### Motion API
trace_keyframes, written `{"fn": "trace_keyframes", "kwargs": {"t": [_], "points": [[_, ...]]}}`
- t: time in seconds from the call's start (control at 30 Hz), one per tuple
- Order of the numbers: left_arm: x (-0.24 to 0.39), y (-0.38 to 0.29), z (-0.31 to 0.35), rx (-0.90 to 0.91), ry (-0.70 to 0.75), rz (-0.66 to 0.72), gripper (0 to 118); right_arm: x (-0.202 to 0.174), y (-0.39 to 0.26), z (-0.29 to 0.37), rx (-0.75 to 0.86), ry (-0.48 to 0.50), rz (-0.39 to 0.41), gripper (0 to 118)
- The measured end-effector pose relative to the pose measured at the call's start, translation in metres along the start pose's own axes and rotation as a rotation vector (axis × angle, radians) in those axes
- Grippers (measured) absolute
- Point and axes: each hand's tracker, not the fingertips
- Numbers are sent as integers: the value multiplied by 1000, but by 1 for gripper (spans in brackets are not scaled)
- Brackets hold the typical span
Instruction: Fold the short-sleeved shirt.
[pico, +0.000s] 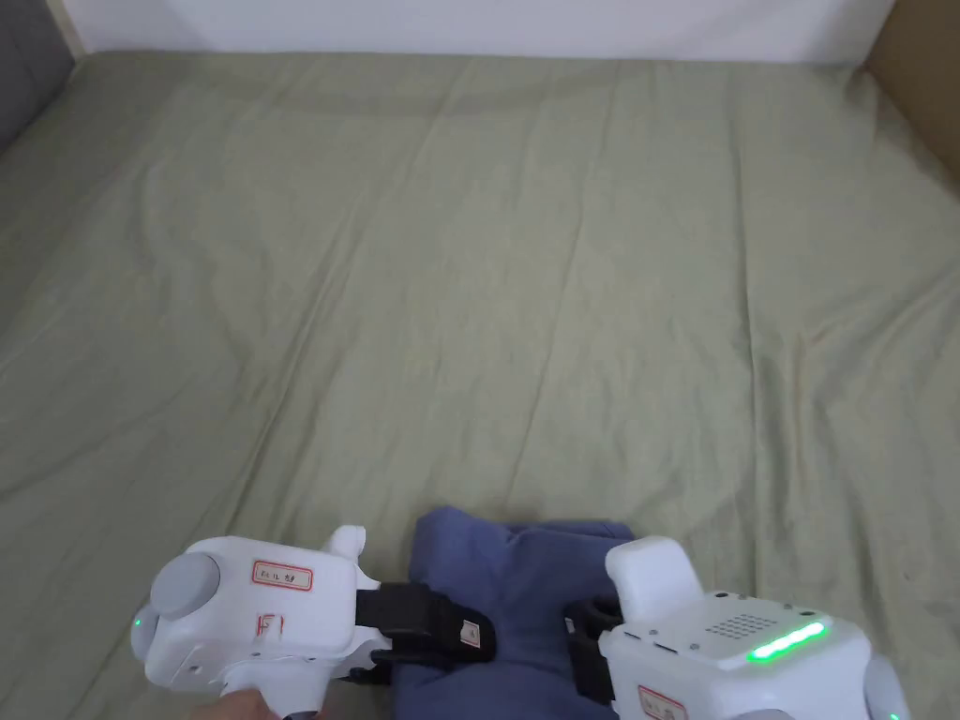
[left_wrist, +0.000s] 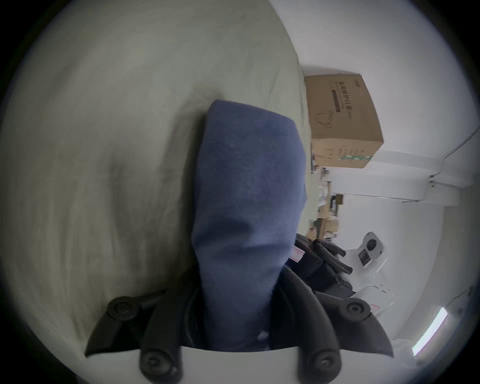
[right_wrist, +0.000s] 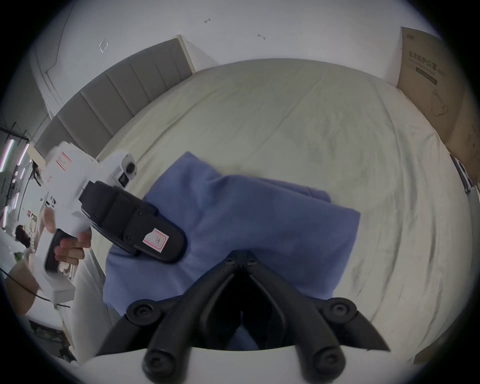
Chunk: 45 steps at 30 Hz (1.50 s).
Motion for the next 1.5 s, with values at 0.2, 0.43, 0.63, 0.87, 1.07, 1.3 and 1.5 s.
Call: {"fn": "trace_keyframes", "kwargs": {"t": [0.2, 0.43, 0.63, 0.87, 1.07, 1.3, 1.5], "points": [[31, -3, 47, 60, 197, -188, 21, -33, 10, 56, 311, -68, -55, 0], [17, 21, 184, 177, 499, -279, 21, -80, 40, 83, 468, -78, 8, 0], [-6, 48, 289, 232, 847, -358, 21, -100, 50, 77, 449, -67, 39, 0], [-42, 77, 321, 228, 987, -294, 43, -120, 55, 55, 339, -40, 39, 0], [-48, 66, 328, 404, 1072, -183, 109, -121, 57, 46, 275, 33, -21, 0], [-1, 10, 342, 732, 850, -134, 86, -113, 53, 55, 289, 23, 9, 0], [73, -48, 279, 752, 826, -389, 12, -92, 46, 72, 358, -1, -2, 0]]}}
